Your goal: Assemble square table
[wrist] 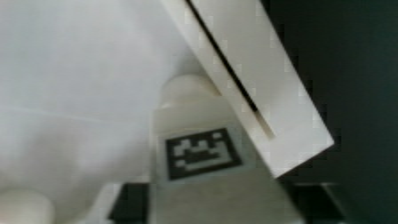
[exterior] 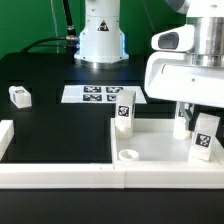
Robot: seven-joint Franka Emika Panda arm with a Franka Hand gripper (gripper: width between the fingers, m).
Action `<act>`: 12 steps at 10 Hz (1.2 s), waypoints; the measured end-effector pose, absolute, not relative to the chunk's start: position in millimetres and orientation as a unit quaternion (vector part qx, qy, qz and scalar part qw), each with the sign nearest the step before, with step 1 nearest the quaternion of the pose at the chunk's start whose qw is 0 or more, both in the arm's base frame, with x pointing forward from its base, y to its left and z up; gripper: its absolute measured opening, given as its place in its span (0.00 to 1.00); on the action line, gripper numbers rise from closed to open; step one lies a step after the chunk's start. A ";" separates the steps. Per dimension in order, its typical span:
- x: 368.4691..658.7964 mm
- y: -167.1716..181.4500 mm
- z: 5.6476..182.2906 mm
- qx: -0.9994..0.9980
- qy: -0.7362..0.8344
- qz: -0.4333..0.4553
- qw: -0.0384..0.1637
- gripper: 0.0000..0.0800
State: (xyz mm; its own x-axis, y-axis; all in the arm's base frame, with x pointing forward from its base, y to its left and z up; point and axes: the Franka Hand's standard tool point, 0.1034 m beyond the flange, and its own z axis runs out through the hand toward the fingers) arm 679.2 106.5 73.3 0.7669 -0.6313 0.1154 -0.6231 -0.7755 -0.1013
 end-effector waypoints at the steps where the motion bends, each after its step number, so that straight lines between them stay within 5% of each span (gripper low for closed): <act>1: 679.0 106.3 72.9 -0.930 0.359 -0.070 0.030 0.36; 4: 675.5 104.3 72.8 -0.856 0.514 -0.049 0.036 0.36; 7: 676.9 106.3 73.0 -0.689 0.721 -0.004 0.078 0.36; 10: 675.6 107.1 71.7 -0.656 0.751 0.001 0.079 0.36; 11: 675.1 108.6 70.9 -0.678 0.731 -0.004 0.076 0.45; 12: 671.5 115.2 68.1 -0.720 0.691 -0.011 0.070 0.71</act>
Offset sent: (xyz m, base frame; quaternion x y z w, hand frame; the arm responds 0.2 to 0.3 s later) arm -0.0029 -0.0208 0.0100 -0.0900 -0.0040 0.3622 0.9277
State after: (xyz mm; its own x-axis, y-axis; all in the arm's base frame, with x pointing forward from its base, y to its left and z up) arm 671.5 115.2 68.1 0.0454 -0.9957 -0.0812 -0.9926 -0.0358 -0.1161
